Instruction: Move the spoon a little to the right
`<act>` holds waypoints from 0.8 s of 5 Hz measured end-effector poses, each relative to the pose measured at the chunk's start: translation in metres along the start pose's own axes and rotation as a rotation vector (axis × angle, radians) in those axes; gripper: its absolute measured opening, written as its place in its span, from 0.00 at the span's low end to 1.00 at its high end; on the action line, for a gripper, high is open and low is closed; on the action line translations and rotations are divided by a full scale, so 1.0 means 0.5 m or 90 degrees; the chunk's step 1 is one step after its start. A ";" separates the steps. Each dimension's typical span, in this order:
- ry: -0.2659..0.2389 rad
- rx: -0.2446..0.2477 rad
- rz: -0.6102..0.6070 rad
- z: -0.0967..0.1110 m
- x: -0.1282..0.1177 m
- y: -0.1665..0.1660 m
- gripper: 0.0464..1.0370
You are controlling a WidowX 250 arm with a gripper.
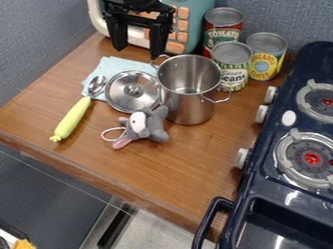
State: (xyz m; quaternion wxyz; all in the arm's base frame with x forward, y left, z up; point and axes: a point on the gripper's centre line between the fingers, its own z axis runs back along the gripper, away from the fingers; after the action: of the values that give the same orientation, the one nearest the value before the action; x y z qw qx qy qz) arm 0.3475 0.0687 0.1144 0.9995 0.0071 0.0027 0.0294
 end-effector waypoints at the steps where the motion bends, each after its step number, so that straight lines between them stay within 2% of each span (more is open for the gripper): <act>1: 0.024 -0.004 -0.002 -0.027 -0.002 -0.001 0.96; 2: 0.018 -0.012 -0.008 -0.031 -0.001 -0.004 0.96; 3: 0.015 -0.029 0.011 -0.036 -0.007 0.026 0.96; 4: 0.085 -0.019 0.056 -0.081 -0.033 0.079 0.96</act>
State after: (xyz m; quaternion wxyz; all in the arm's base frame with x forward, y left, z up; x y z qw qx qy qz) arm 0.3284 0.1079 0.0745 0.9949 -0.0097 0.0686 0.0735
